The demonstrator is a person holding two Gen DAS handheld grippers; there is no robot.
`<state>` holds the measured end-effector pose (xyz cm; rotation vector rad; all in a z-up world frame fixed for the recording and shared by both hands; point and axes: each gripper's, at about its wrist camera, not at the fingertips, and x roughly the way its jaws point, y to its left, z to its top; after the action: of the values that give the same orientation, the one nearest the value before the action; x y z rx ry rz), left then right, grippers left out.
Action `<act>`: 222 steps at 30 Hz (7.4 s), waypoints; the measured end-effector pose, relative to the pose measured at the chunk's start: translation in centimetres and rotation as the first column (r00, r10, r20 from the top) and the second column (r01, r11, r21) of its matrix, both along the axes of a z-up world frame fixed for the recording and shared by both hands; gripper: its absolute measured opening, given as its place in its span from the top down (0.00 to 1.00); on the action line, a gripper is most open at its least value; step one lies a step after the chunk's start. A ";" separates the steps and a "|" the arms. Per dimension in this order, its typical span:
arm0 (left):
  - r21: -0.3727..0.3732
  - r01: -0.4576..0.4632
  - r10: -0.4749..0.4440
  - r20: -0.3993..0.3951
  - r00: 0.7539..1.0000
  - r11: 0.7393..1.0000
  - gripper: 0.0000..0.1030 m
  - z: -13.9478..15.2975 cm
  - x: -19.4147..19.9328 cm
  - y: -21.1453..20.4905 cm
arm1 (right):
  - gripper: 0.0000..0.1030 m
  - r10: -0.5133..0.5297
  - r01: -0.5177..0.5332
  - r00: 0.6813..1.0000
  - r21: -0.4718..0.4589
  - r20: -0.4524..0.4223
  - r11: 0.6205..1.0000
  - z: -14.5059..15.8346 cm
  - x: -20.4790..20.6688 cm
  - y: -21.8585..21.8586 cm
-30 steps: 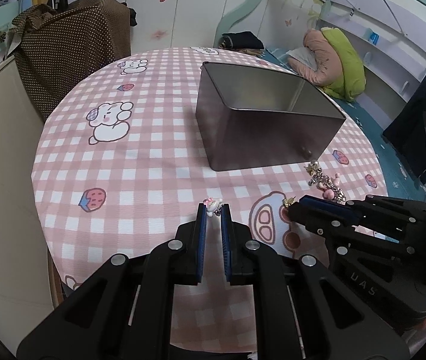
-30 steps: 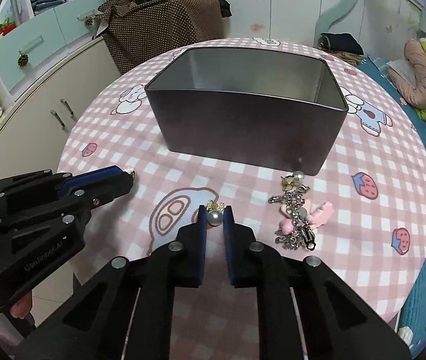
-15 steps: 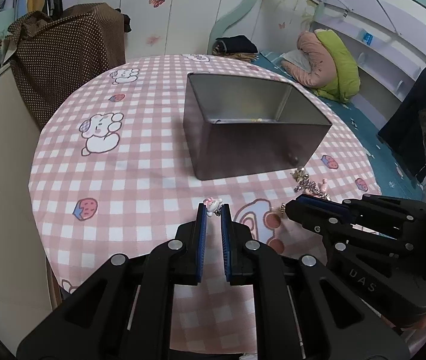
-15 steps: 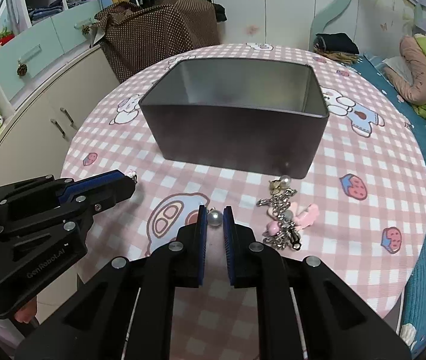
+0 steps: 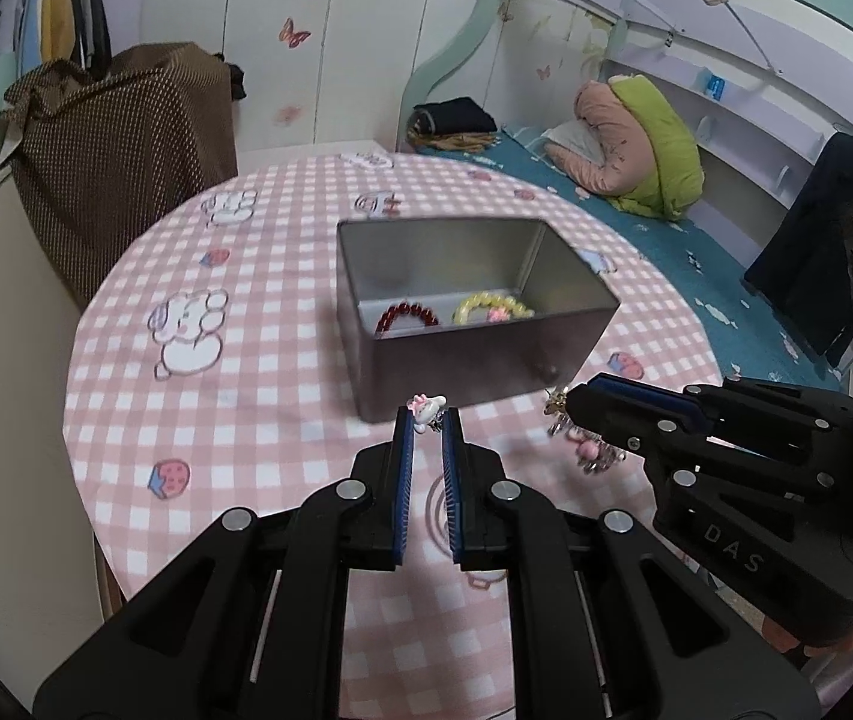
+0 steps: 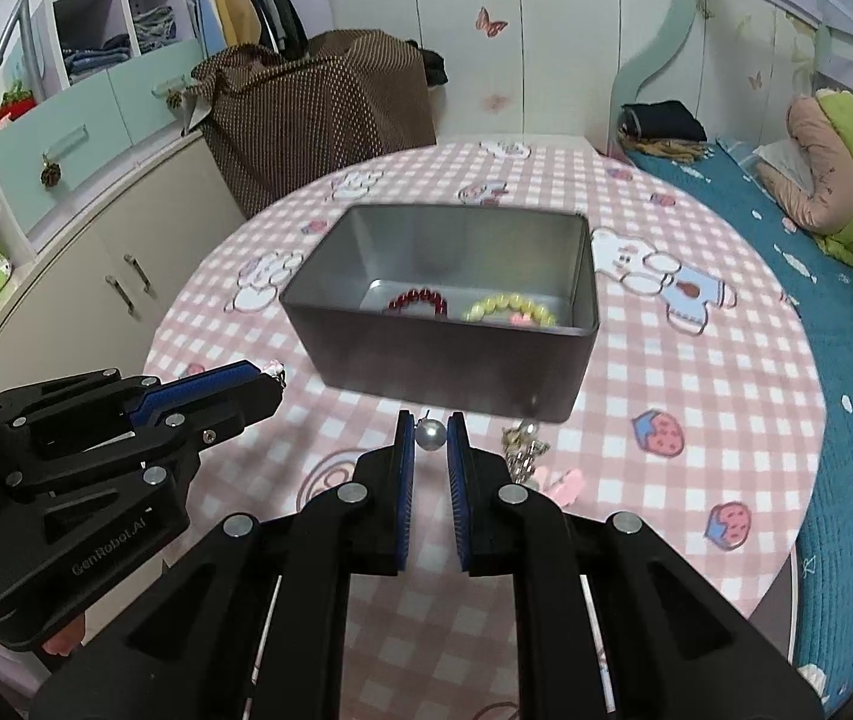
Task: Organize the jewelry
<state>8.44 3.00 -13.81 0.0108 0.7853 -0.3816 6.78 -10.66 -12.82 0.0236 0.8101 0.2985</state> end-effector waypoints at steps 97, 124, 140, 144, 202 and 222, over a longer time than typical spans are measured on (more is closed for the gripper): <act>0.030 0.096 -0.091 -0.129 0.987 0.995 0.48 -3.2 2.8 -8.2 | 0.41 -0.194 0.196 0.980 0.040 -0.048 0.980 -2.1 0.9 -10.5; 0.063 0.099 -0.087 -0.163 0.983 0.993 0.98 -4.7 4.5 -9.9 | 0.41 -0.129 0.138 0.986 0.086 -0.111 0.987 -4.1 1.6 -10.7; 0.020 0.072 -0.069 -0.117 0.991 0.997 0.98 -2.6 3.1 -7.6 | 0.41 -0.101 0.107 0.991 0.070 -0.088 0.992 -3.0 1.5 -9.6; 0.004 0.059 -0.058 -0.112 0.992 0.998 0.98 -2.4 2.7 -6.3 | 0.44 -0.048 0.051 0.996 0.041 -0.073 0.998 -2.6 1.3 -7.7; -0.077 0.017 -0.021 -0.046 0.999 0.997 0.98 0.5 2.5 -1.2 | 0.90 0.006 -0.005 1.000 0.053 -0.009 0.999 2.7 2.7 -5.6; -0.079 0.008 -0.012 -0.049 0.999 0.997 0.98 0.4 2.0 -0.8 | 0.83 0.054 -0.044 0.981 0.058 -0.186 0.997 -3.0 1.4 -5.3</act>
<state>10.43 2.23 -13.42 -0.0691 0.8187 -0.4233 8.18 -15.99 -15.79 0.0834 0.9908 0.3689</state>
